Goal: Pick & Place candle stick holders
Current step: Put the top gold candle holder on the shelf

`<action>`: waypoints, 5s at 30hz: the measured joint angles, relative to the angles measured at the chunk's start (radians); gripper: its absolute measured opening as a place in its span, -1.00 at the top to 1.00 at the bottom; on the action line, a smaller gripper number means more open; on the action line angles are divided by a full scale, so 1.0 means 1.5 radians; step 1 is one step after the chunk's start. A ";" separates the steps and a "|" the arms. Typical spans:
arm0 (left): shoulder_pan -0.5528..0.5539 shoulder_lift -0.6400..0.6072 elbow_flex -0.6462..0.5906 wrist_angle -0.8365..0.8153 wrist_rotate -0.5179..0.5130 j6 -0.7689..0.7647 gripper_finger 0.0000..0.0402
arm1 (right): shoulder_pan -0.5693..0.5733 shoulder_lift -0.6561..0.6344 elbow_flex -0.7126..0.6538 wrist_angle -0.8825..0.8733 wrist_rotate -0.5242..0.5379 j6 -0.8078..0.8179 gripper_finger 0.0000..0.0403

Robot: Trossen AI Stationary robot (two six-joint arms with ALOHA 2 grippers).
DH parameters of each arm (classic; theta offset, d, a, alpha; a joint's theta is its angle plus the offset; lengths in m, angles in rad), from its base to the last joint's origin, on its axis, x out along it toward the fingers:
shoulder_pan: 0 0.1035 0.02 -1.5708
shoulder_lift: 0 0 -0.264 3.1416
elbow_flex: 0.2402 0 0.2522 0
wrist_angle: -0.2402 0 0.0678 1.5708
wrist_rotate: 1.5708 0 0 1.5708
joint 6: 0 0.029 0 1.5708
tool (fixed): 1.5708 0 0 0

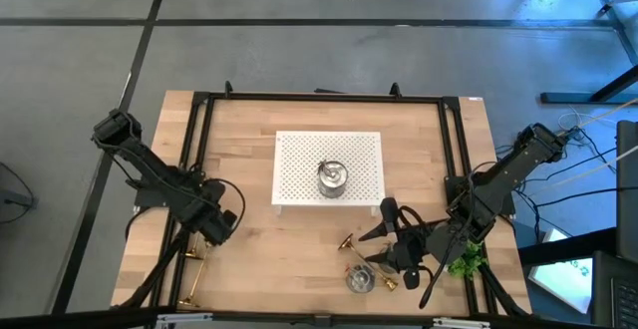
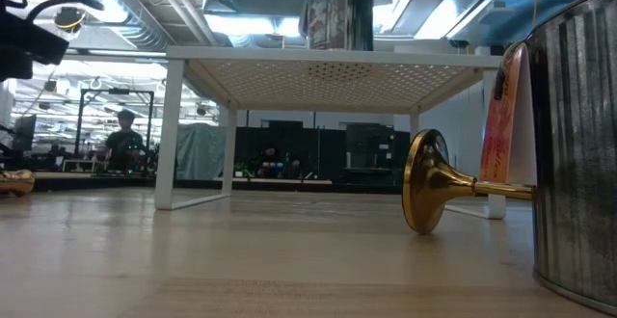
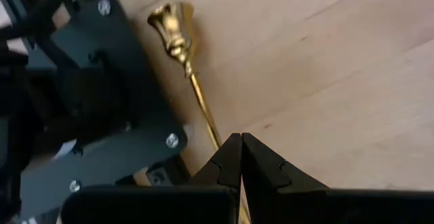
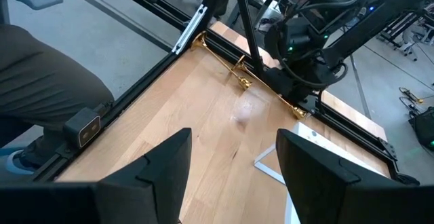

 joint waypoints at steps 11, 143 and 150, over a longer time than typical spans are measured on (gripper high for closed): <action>0.000 0.000 -0.005 -0.002 0.018 0.008 0.71 | 0.000 0.000 0.000 0.003 0.000 0.000 -0.08; -0.076 0.100 0.003 0.162 0.028 -0.076 0.95 | -0.001 0.000 0.000 0.005 0.000 0.020 -0.08; -0.025 0.100 0.049 0.161 -0.078 0.000 0.95 | -0.004 0.000 0.000 0.005 0.000 0.016 -0.08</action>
